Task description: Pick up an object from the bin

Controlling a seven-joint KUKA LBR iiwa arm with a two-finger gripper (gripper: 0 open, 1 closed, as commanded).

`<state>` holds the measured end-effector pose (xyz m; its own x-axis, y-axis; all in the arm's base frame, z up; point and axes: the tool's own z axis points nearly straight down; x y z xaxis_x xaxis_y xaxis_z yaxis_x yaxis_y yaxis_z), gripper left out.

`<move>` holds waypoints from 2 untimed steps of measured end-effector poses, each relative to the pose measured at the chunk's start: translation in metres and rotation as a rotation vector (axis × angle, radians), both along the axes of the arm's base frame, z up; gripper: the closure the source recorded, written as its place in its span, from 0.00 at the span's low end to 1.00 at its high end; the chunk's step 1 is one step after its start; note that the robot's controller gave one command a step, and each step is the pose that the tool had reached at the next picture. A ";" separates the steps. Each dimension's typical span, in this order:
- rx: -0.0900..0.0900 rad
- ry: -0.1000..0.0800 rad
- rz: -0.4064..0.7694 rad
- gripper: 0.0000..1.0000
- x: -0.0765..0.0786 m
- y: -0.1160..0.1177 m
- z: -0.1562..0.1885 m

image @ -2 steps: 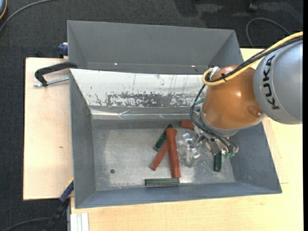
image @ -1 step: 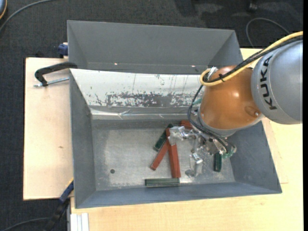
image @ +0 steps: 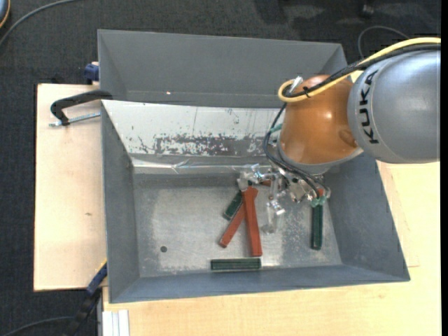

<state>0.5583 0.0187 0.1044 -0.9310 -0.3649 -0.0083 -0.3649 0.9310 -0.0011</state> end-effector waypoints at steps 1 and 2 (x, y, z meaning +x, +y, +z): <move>0.002 0.003 0.144 0.00 0.007 0.078 -0.035; -0.006 0.002 0.498 0.00 0.008 -0.044 -0.033</move>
Offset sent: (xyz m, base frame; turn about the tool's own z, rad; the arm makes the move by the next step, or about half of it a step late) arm 0.0066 0.0725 -0.0344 -0.1386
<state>0.5658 -0.0253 0.0710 -0.6433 -0.7656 -0.0030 -0.7656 0.6433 -0.0046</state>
